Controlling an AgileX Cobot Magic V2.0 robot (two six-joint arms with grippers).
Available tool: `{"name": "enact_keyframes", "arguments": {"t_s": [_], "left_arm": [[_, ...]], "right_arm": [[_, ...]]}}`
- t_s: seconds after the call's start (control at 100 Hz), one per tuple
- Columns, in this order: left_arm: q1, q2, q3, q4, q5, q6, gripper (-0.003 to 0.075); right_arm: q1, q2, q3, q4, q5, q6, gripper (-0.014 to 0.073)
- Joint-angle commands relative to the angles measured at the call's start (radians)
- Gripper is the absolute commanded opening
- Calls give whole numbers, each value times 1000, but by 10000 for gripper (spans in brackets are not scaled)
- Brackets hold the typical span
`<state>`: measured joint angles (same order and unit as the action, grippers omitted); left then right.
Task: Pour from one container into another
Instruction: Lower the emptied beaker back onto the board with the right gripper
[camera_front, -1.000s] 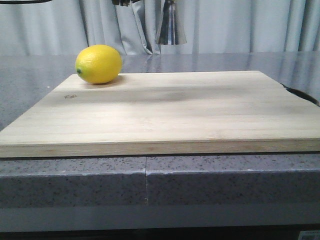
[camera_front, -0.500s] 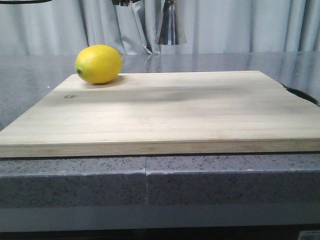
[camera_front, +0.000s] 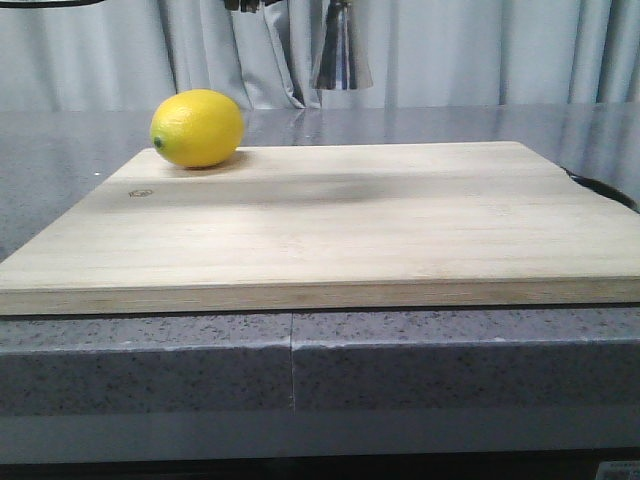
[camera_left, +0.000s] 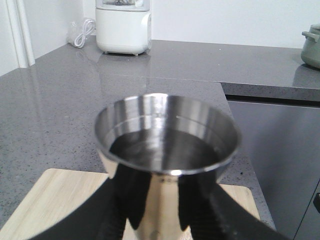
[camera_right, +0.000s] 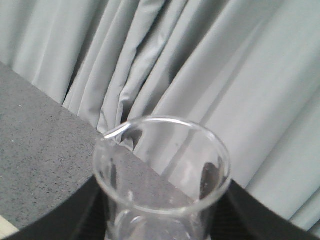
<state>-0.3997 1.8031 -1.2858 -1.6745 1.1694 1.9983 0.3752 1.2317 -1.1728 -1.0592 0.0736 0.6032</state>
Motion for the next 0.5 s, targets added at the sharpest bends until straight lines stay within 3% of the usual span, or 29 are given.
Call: {"name": "enact_keyframes", "arguments": {"t_s": [0.0,0.22,0.49], "left_arm": [[-8,-52,-23,-83,100,-6,237],[-8,-52,-23,-83,100,-6,237],[-8,-52,-23,-83,100,-6,237]], "right_arm": [[-42,-41,14,-3,-84,101,273],[-168,-49,179,3,-217,216,273],[-302,-37,354,85,-485,224,273]]}}
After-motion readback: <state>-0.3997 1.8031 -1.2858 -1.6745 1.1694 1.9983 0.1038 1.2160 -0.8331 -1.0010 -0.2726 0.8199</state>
